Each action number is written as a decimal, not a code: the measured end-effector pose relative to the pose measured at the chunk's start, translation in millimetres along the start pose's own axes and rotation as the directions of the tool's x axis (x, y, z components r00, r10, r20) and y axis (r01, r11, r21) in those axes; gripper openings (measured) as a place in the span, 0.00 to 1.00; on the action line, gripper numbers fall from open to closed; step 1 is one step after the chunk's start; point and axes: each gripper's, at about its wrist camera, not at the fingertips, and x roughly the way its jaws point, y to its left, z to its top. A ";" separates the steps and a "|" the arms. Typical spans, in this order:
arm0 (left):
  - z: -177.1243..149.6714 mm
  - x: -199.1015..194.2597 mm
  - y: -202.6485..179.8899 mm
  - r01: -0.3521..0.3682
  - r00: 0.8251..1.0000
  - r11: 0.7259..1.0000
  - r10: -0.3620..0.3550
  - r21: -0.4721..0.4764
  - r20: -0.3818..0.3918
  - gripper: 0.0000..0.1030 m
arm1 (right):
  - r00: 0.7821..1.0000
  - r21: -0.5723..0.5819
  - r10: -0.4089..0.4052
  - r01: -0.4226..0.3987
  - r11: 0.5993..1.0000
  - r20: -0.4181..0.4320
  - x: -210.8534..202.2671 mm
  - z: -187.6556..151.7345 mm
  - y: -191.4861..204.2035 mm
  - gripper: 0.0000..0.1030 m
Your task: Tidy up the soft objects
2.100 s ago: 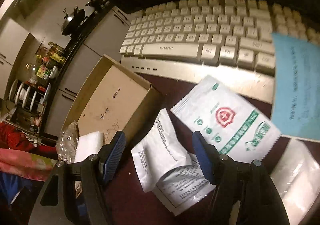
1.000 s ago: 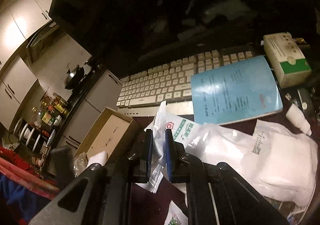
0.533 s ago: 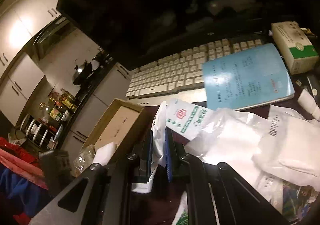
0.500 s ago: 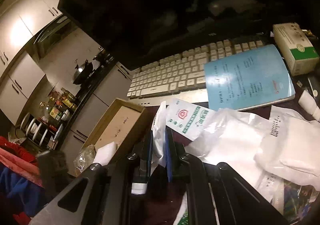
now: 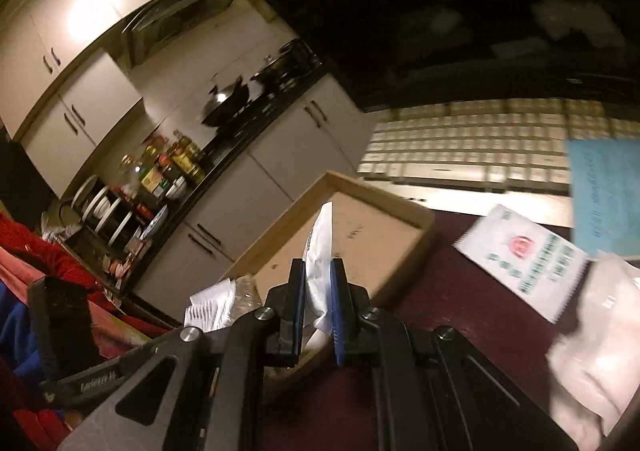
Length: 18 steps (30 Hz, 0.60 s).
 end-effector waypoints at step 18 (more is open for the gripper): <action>23.7 23.5 50.6 -0.065 0.997 0.991 0.070 -0.116 0.039 0.06 | 0.998 0.082 -0.041 0.045 0.996 -0.044 39.1 -1.3 -19.4 0.09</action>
